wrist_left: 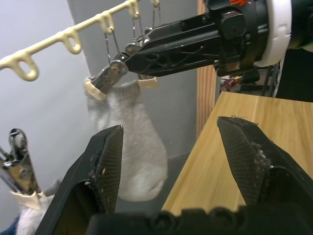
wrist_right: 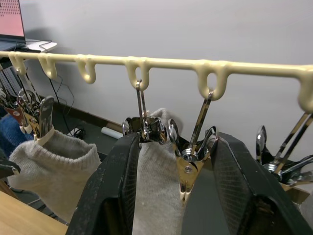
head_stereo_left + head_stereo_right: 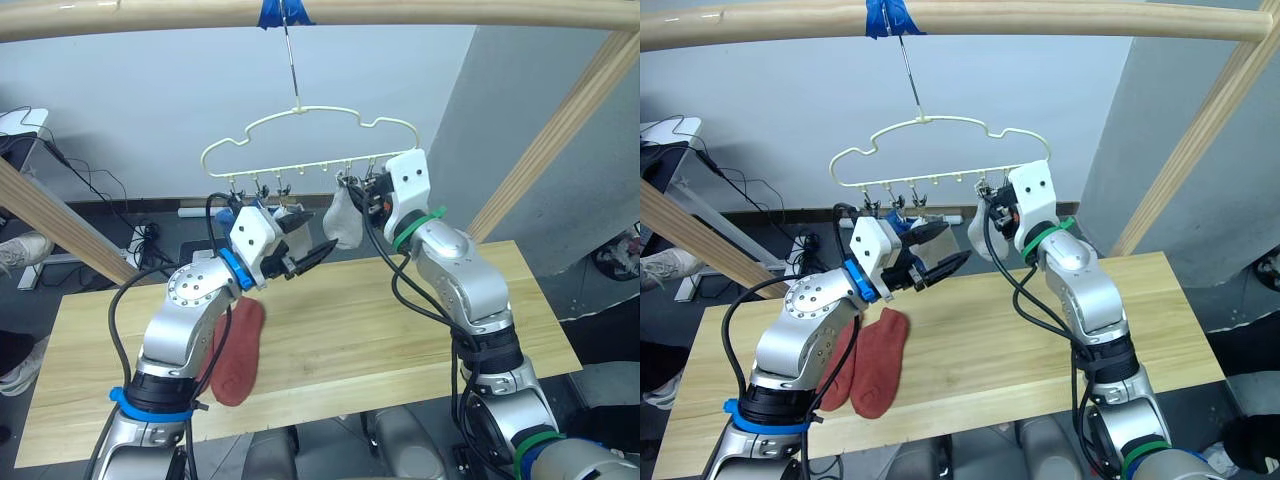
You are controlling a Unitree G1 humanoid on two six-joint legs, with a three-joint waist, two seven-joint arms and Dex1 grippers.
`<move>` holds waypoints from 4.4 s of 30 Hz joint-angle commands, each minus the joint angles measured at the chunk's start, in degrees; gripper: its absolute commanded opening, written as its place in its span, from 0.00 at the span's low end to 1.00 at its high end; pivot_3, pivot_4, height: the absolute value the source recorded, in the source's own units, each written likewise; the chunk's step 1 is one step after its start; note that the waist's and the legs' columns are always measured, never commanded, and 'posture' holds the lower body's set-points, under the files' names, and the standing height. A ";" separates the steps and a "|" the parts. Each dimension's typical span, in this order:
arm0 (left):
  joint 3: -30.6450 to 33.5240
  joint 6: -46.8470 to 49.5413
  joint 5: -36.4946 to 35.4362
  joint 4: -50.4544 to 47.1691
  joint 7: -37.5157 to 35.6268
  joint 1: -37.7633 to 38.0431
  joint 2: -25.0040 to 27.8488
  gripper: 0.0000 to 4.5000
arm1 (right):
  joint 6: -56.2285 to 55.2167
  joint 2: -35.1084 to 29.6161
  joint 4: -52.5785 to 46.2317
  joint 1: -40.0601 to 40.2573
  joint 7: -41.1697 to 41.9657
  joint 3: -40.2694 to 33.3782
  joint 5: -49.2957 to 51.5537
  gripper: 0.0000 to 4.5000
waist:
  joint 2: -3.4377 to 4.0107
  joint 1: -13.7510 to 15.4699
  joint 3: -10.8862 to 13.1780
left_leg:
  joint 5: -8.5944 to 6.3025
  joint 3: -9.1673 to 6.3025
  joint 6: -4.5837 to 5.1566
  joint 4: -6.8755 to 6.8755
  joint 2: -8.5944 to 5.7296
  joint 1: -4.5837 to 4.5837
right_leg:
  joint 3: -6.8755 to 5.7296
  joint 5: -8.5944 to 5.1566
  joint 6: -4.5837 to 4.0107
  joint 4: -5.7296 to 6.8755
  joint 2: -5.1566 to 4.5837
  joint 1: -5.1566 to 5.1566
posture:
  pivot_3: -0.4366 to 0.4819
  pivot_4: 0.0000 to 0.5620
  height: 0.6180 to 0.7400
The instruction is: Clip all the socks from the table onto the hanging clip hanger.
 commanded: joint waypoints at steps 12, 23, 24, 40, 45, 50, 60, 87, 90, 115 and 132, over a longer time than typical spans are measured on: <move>0.08 0.03 -0.06 -2.95 0.25 0.04 0.09 0.75 | 2.12 -1.88 -7.10 2.05 -0.18 -0.57 -1.77 0.50 | 0.00 0.10 0.00 | 0.00 -0.01 0.00 0.01 0.00 0.00 | -0.01 0.00 0.00 0.03 -0.01 0.00 | 0.27 0.39 1.00; -0.20 -0.06 0.28 -2.43 0.21 -0.37 -0.08 0.75 | 5.06 -0.63 -8.81 3.37 -2.24 -1.34 -2.02 0.50 | 0.00 0.05 0.00 | 0.01 0.00 -0.01 0.07 -0.01 0.06 | 0.01 0.00 0.00 0.24 -0.01 0.00 | 0.27 0.39 1.00; -0.21 -0.07 0.31 -2.37 0.21 -0.45 -0.11 0.75 | 4.79 -0.43 -8.23 2.99 -2.49 -1.44 -2.10 0.50 | 0.00 0.03 0.00 | 0.01 0.01 -0.01 0.08 -0.01 0.08 | 0.01 -0.01 0.01 0.29 -0.01 0.00 | 0.27 0.39 1.00; -0.18 -0.03 0.62 -2.20 0.27 -0.83 -0.04 0.75 | 3.49 5.38 -2.46 -1.27 -6.33 -4.08 -1.25 0.50 | 0.00 -0.02 0.00 | 0.02 0.01 -0.01 0.26 -0.01 0.13 | 0.04 -0.01 0.01 0.57 0.00 -0.02 | 0.27 0.38 1.00; -0.32 -0.04 0.73 -2.20 0.38 -0.90 -0.18 0.75 | 3.78 7.38 -1.37 -2.57 -8.58 -5.08 -1.73 0.50 | 0.00 -0.03 0.00 | 0.02 0.01 -0.01 0.28 -0.01 0.13 | 0.04 -0.01 0.01 0.60 0.00 -0.02 | 0.27 0.38 1.00; -0.41 -0.05 0.85 -2.19 0.46 -0.91 -0.26 0.75 | 4.43 8.00 -1.35 -3.15 -9.64 -5.57 -1.57 0.50 | 0.00 -0.04 0.00 | 0.02 0.01 -0.01 0.28 -0.01 0.13 | 0.04 -0.01 0.01 0.61 0.00 -0.02 | 0.27 0.38 1.00; -0.67 0.04 0.89 -2.50 0.49 -0.66 -0.35 0.75 | 8.84 7.73 -7.95 -0.73 -8.60 -5.55 0.38 0.50 | 0.00 -0.04 -0.01 | 0.02 0.01 -0.01 0.28 -0.01 0.13 | 0.04 -0.01 0.01 0.61 0.00 -0.03 | 0.27 0.37 1.00; -1.10 -0.66 1.26 -1.48 0.42 -0.71 -0.56 0.75 | 6.62 10.78 -2.39 -3.56 -12.94 -6.27 -1.22 0.50 | 0.00 -0.16 -0.01 | 0.02 0.01 -0.01 0.29 -0.01 0.12 | 0.04 -0.02 0.01 0.63 0.01 -0.04 | 0.26 0.38 1.00; -1.15 -0.49 1.31 -1.63 0.49 -0.72 -0.63 0.75 | 6.94 11.58 -2.30 -3.68 -13.70 -6.79 -1.09 0.50 | 0.00 -0.16 -0.01 | 0.02 0.01 -0.01 0.29 -0.01 0.12 | 0.04 -0.02 0.01 0.63 0.01 -0.04 | 0.26 0.38 1.00; -1.28 -0.06 1.67 -2.00 1.03 -0.70 -0.59 0.75 | 6.41 12.29 -0.91 -4.25 -13.02 -7.53 0.30 0.08 | 0.00 -0.17 -0.01 | 0.02 0.02 -0.01 0.29 -0.01 0.11 | 0.04 -0.02 0.01 0.62 0.01 -0.05 | 0.26 0.37 1.00; -1.26 -0.39 1.78 -1.75 0.69 -0.09 -0.43 0.75 | 6.43 10.11 -1.53 -2.68 -12.10 -5.08 -0.57 0.64 | 0.00 -0.17 -0.01 | 0.02 0.02 -0.01 0.29 -0.01 0.11 | 0.04 -0.02 0.01 0.62 0.01 -0.05 | 0.26 0.37 1.00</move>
